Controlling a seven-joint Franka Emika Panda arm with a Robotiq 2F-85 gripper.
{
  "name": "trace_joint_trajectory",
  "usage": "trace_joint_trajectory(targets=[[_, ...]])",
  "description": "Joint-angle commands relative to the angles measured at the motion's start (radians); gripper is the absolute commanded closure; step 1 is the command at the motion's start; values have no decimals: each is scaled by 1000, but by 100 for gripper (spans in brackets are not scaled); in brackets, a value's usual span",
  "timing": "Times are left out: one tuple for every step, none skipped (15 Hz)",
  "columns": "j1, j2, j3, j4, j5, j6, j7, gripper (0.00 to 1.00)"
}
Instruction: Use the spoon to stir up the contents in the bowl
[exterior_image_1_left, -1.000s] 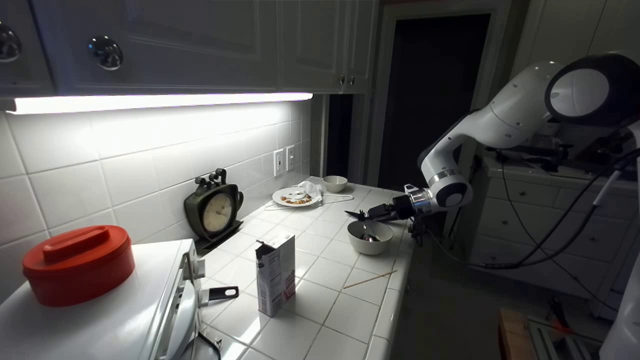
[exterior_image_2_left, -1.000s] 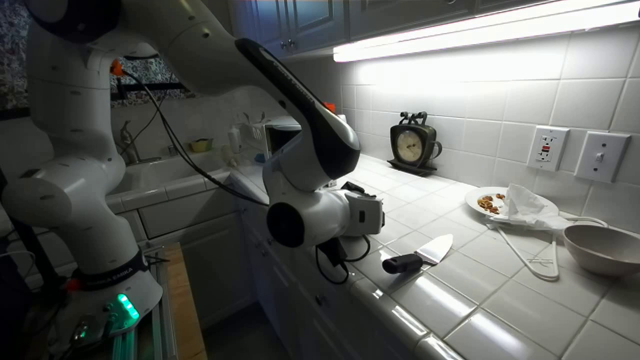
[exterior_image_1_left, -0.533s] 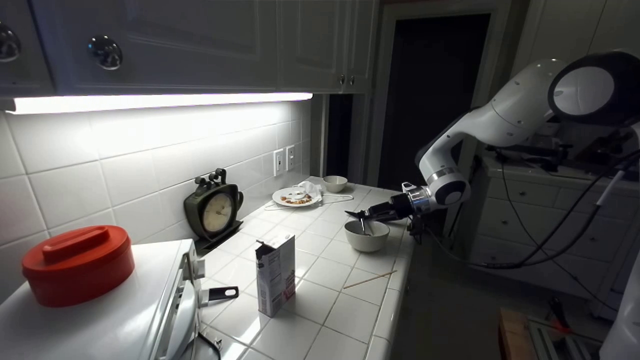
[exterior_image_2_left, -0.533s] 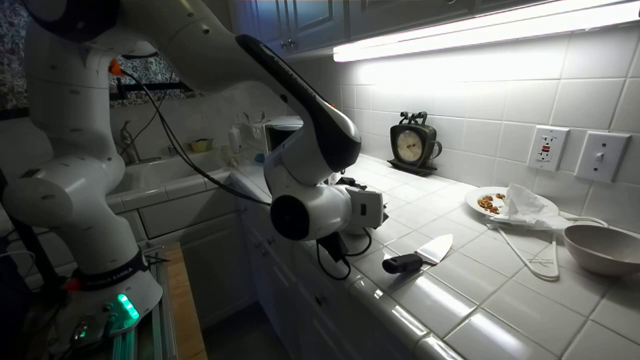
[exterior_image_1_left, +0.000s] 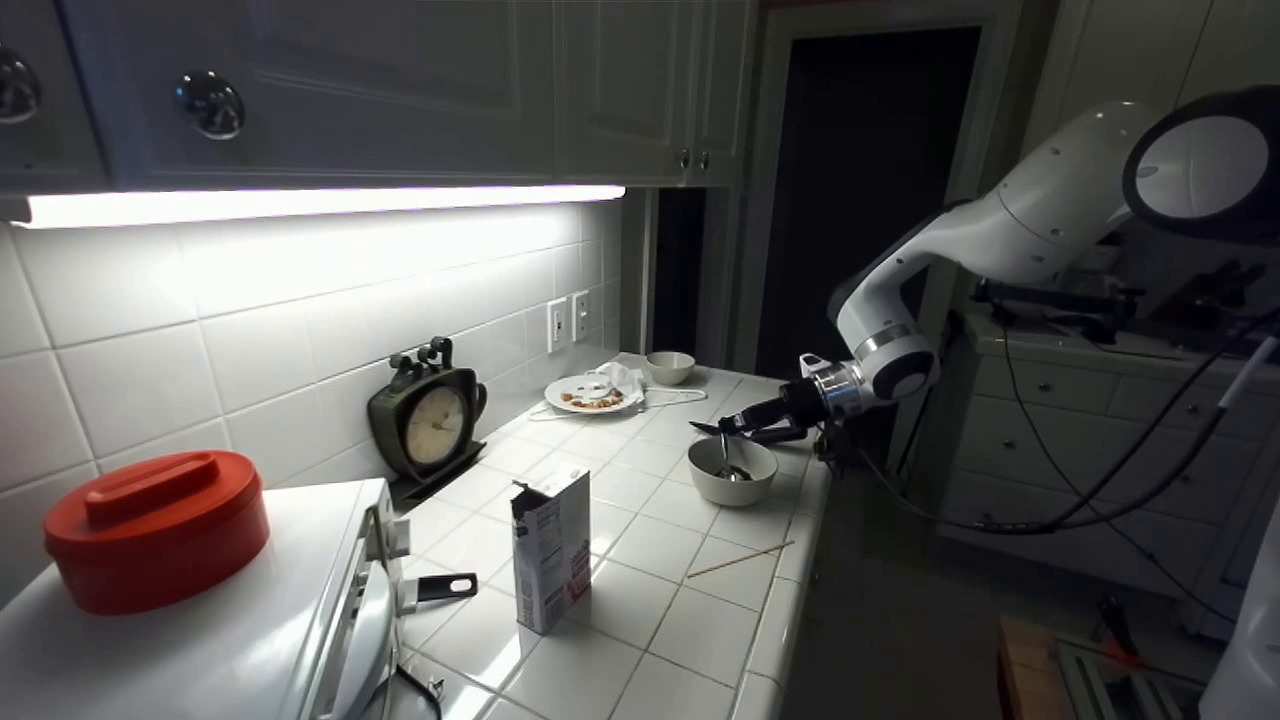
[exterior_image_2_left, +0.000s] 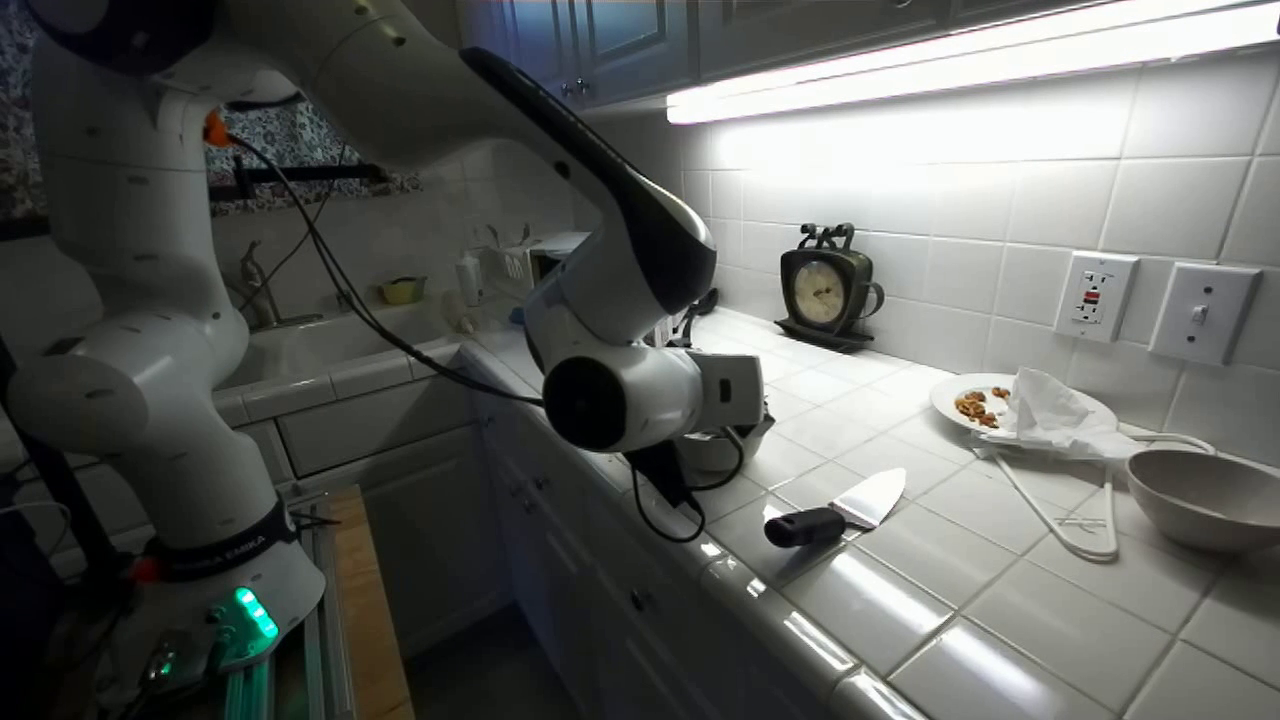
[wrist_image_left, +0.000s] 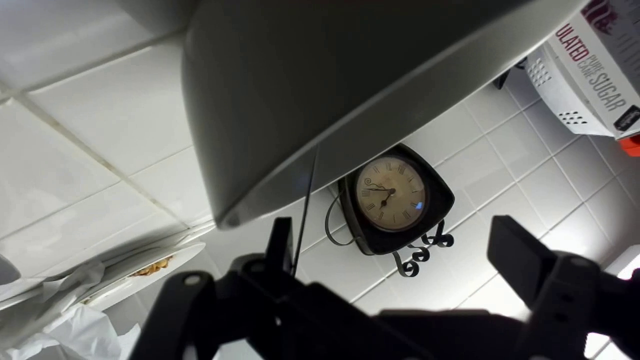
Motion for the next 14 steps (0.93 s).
trace_joint_trajectory(targets=[[6, -74, 5, -45, -47, 37, -47, 0], [8, -85, 6, -49, -52, 48, -64, 0], [9, -99, 6, -53, -50, 65, -90, 0], [9, -111, 7, -55, -48, 80, -118, 0], [11, -124, 7, -59, -47, 105, -143, 0], [11, -138, 8, -63, -47, 130, -167, 0], [12, -156, 9, -71, -54, 161, -184, 0], [10, -173, 10, -76, -63, 175, -201, 0], [8, -192, 11, -81, -82, 187, -204, 0], [7, -224, 10, -93, -105, 203, -206, 0], [4, -255, 10, -104, -134, 217, -199, 0], [1, -283, 11, -111, -168, 230, -186, 0], [-2, -301, 13, -112, -193, 246, -180, 0], [-8, -320, 13, -115, -229, 259, -154, 0]])
